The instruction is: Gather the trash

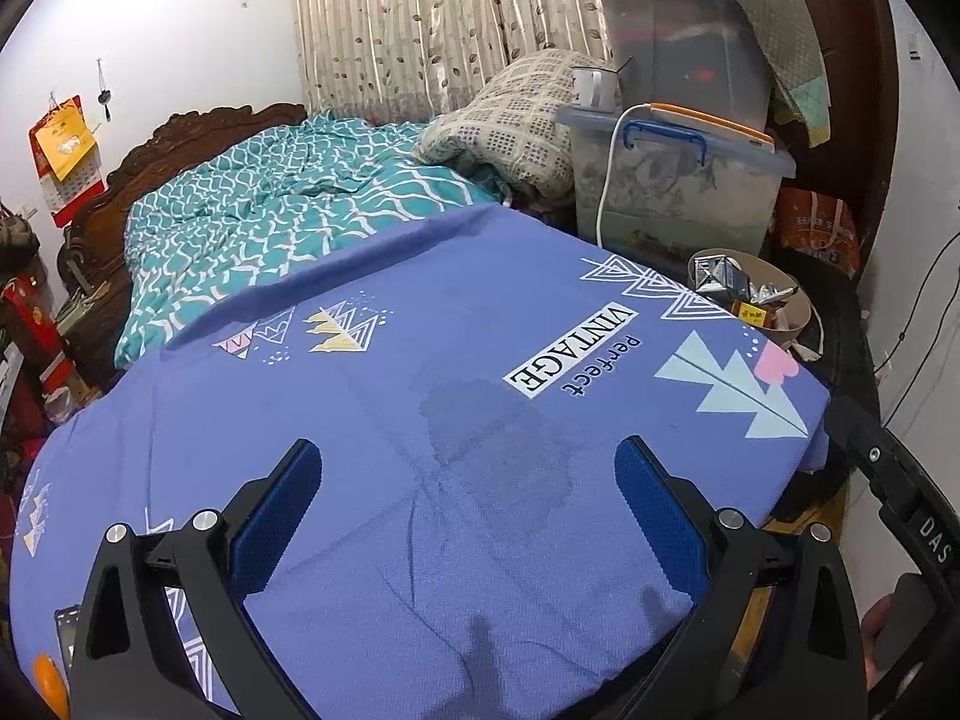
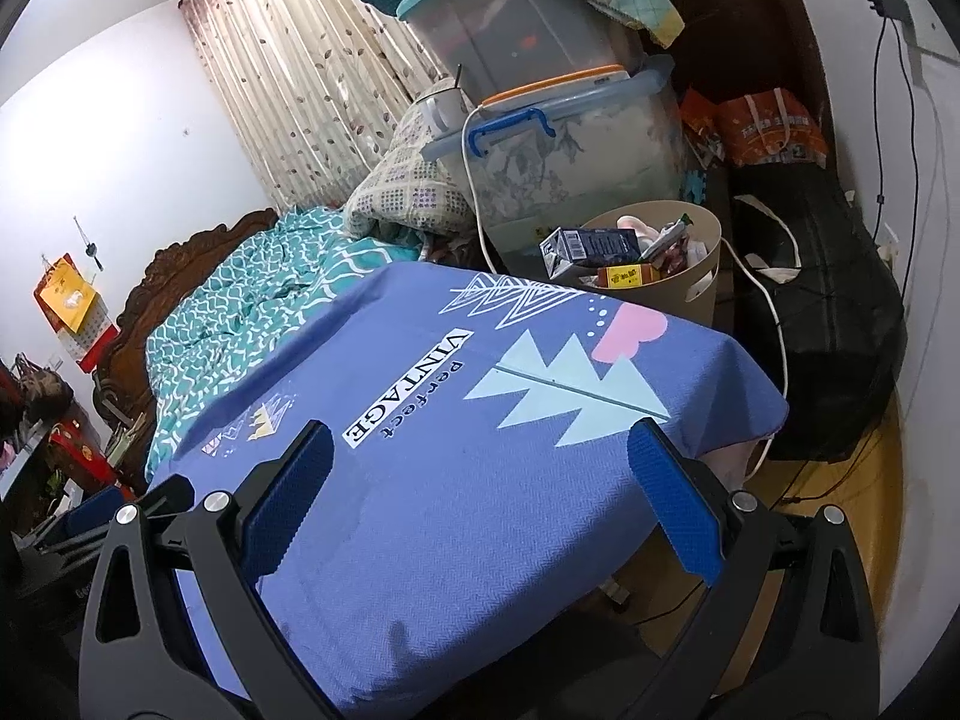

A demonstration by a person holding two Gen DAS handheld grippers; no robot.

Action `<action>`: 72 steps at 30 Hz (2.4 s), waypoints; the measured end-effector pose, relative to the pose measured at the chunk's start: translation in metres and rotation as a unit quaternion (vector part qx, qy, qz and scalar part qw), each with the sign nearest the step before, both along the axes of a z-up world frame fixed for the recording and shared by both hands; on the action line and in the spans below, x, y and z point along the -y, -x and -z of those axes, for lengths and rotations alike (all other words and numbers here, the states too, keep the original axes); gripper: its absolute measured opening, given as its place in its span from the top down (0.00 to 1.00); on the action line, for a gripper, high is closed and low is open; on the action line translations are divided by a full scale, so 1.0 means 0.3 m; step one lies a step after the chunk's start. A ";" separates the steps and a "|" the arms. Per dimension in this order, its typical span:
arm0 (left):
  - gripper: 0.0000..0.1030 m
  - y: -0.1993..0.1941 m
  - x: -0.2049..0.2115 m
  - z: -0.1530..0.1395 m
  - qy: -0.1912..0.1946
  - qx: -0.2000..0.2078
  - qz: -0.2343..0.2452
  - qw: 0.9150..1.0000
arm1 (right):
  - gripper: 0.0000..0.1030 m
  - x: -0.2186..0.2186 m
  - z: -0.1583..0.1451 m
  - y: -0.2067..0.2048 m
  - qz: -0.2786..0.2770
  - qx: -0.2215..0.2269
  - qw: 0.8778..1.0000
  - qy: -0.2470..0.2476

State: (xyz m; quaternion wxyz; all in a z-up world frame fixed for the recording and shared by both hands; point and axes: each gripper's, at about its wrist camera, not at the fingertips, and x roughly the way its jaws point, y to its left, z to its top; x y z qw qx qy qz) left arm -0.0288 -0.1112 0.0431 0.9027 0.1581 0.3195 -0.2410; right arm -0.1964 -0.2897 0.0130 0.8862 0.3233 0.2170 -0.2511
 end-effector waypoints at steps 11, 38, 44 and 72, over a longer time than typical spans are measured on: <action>0.08 -0.017 -0.056 -0.005 0.019 0.001 -0.005 1.000 | 0.05 -0.053 -0.026 -0.034 -0.008 -0.008 1.000 0.022; 0.08 -0.009 -0.073 0.005 0.012 0.006 -0.028 1.000 | 0.05 -0.048 0.017 -0.033 -0.013 -0.009 1.000 0.010; 0.08 -0.023 -0.081 0.016 0.004 -0.002 -0.034 0.999 | 0.05 -0.062 0.001 -0.023 -0.020 -0.006 1.000 0.016; 0.08 -0.041 -0.073 0.052 0.004 -0.019 -0.034 0.999 | 0.05 -0.034 0.009 -0.010 -0.013 -0.004 1.000 0.020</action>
